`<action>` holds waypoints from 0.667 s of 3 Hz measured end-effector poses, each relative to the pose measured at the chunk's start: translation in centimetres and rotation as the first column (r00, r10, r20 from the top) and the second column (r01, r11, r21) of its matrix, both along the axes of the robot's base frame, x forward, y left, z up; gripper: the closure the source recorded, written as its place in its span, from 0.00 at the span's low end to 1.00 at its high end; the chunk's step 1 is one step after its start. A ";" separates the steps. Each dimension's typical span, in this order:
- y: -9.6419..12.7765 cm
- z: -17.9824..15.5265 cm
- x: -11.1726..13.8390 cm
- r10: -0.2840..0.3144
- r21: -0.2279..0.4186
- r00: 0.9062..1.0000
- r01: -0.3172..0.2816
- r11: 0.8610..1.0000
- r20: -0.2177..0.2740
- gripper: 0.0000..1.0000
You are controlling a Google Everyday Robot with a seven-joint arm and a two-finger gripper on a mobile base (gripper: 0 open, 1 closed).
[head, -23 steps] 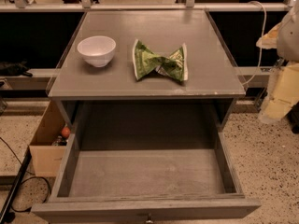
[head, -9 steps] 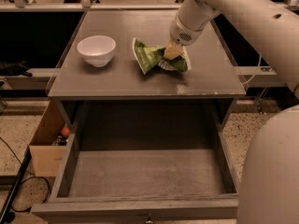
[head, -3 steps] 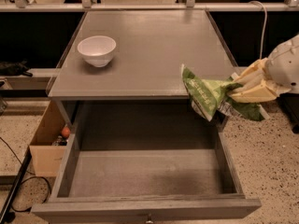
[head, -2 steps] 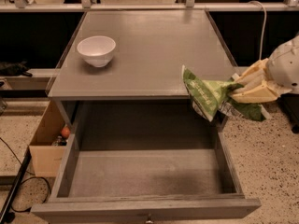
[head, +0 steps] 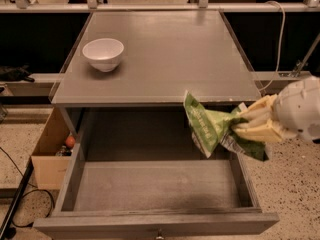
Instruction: Place green jalapeno chip bag into top drawer
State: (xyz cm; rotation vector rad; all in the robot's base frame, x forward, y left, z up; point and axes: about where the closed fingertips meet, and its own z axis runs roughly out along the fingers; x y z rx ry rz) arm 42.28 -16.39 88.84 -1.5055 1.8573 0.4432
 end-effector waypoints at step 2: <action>5.3 -9.1 -4.9 0.016 0.042 0.995 -0.012 0.999 -0.097 1.00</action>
Offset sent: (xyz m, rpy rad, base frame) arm -0.0692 0.0819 -0.1503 0.0585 0.1634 0.0283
